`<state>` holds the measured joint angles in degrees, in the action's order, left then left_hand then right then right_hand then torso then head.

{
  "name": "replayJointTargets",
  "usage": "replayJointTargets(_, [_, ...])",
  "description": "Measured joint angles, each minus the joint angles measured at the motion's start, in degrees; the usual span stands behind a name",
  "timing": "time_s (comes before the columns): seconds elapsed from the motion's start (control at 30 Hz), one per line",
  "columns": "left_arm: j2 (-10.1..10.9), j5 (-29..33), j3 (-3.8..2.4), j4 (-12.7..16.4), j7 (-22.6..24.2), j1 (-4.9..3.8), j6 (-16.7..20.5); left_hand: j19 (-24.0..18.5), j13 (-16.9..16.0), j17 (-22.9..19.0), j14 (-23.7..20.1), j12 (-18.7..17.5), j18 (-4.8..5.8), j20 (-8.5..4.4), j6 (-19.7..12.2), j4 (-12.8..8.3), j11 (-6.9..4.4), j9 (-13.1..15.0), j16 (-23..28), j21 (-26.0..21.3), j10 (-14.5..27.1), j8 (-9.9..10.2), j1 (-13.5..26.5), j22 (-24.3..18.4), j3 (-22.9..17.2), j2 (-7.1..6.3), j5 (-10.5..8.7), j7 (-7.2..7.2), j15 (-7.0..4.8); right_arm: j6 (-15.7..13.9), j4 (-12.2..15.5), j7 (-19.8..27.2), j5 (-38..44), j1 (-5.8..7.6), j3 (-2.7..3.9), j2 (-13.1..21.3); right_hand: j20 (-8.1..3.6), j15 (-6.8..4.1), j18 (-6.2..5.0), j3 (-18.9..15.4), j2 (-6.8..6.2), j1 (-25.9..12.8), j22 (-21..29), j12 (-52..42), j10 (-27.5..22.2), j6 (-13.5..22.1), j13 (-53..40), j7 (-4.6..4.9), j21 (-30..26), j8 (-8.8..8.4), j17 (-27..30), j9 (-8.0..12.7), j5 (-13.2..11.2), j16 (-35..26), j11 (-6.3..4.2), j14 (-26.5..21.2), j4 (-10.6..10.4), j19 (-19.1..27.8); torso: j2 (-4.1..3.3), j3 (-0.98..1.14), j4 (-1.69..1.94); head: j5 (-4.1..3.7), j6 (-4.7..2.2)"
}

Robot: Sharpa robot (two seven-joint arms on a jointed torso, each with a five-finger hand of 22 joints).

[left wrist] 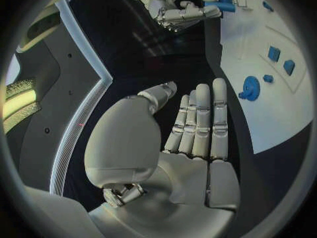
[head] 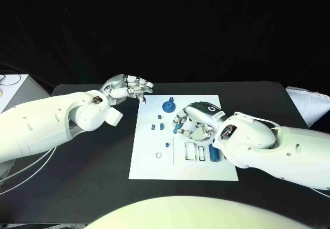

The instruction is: Assemble the parts on the task board

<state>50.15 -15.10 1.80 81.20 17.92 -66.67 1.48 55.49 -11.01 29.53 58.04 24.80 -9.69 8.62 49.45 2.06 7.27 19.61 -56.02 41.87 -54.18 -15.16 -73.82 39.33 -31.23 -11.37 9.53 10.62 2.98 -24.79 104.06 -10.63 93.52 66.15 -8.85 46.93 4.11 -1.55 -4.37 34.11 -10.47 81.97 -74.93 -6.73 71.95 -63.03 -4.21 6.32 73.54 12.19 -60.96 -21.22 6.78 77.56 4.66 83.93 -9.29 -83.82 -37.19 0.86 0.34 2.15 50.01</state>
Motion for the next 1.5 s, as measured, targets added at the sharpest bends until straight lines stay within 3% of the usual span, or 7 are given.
replayJointTargets(0.27, [-0.27, 0.03, 0.00, 0.04, 0.01, 0.05, -0.11, 0.00, 0.00, 0.00, 0.00, 0.00, 0.00, 0.00, 0.00, 0.00, 0.00, 0.00, 0.00, 0.00, 0.00, 0.00, 0.00, 0.00, 0.00, 0.00, 0.00, 0.00, 0.00, 0.04, -1.20, 1.43, 0.94, -3.11, -0.51, -5.70, 0.00, 0.00, 0.00, 0.37, -0.01, 0.00, 0.01, 0.23, 0.00, 0.27, 0.05, 0.04, 0.00, 0.88, 0.08, -0.01, 0.33, 0.00, 0.00, 0.00, 0.39, 0.00, -0.05, -0.06, 0.09, 0.60, 0.00])
replayJointTargets(0.6, [-0.38, 0.07, 0.00, 0.06, 0.01, 0.06, -0.20, 0.00, 0.05, 0.00, 0.00, 0.00, 0.00, 0.00, 0.00, 0.00, 0.00, 0.04, 0.00, -0.22, 0.00, 0.00, -0.28, -0.10, 0.00, 0.28, 0.00, 0.00, 0.00, 0.60, -3.47, 2.00, 3.15, -5.71, -1.09, -8.70, 0.00, 0.01, -0.01, 0.53, -0.02, -0.01, 0.01, 0.47, 0.00, 0.58, 0.01, 0.00, 0.00, 1.37, 0.23, -0.01, 0.33, 0.00, 0.00, 0.00, 0.56, 0.01, -0.04, -0.09, 0.09, 1.59, 0.00])
replayJointTargets(1.5, [-0.54, 0.11, 0.00, -0.04, 0.01, 0.07, -0.40, 0.00, 0.07, 0.01, 0.00, 0.00, -0.01, 0.00, 0.00, 0.00, 0.00, 0.06, 0.00, -0.21, 0.00, 0.00, -0.28, -0.10, 0.00, 0.28, 0.00, 0.00, 0.00, 3.23, -6.35, 0.03, 7.96, -7.01, -1.44, -10.42, 0.00, 0.02, -0.02, 1.57, -0.18, -0.63, -0.02, 1.07, 0.00, 0.90, 0.03, 0.15, 0.00, 1.95, 0.23, -0.42, 0.22, 0.00, 0.00, 0.01, 1.40, 0.01, -0.04, 0.02, 0.04, 2.13, 0.00])
